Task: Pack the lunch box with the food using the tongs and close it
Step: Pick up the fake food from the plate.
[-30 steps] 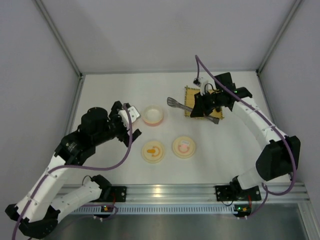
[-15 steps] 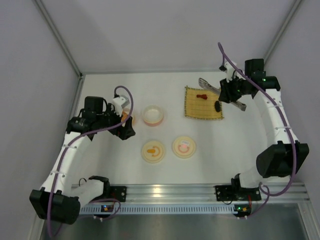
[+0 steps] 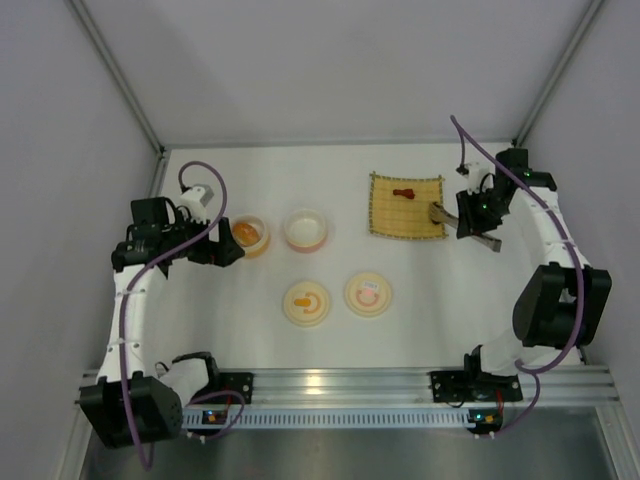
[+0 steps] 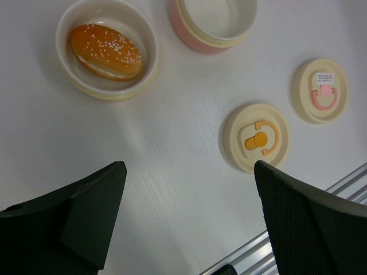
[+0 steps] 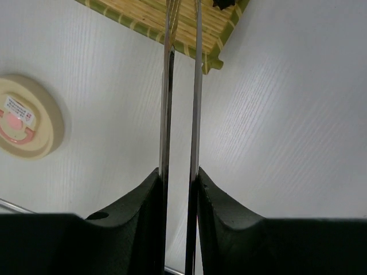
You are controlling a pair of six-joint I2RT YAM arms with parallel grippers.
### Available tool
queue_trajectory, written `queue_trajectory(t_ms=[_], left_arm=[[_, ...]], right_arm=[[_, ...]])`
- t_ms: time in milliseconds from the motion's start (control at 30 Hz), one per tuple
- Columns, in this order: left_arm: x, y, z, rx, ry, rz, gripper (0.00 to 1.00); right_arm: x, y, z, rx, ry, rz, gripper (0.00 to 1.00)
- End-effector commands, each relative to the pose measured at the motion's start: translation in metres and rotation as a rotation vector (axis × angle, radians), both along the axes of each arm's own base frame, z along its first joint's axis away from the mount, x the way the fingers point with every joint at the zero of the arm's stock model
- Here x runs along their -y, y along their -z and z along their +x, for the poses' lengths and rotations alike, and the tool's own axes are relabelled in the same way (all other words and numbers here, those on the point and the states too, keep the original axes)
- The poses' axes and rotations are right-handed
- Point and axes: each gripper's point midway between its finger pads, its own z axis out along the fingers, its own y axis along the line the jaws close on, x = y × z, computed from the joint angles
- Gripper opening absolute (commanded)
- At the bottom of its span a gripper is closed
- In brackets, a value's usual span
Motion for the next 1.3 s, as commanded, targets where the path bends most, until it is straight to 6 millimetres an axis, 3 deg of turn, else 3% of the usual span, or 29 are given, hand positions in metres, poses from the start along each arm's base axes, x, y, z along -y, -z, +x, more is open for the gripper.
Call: queue_trajectory(t_ms=[0,133,500,1267], left_arm=[[-0.004,0.002,0.003,-0.002,-0.039,-0.068,0.98],[-0.015,0.013,-0.002,-0.029,-0.091,-0.04,0.98],[-0.019,0.009,-0.009,0.007,-0.085,0.005,0.98],[-0.017,-0.001,0.003,0.016,-0.069,-0.019,0.98]], right_arm=[[0.009,-0.019,0.005,0.079,0.085,-0.033,0.28],[0.017,-0.009,0.011,0.079,0.135,-0.059,0.29],[0.008,-0.003,0.025,0.045,0.183,0.01,0.36],[0.002,0.0,0.053,0.083,0.219,-0.055,0.41]])
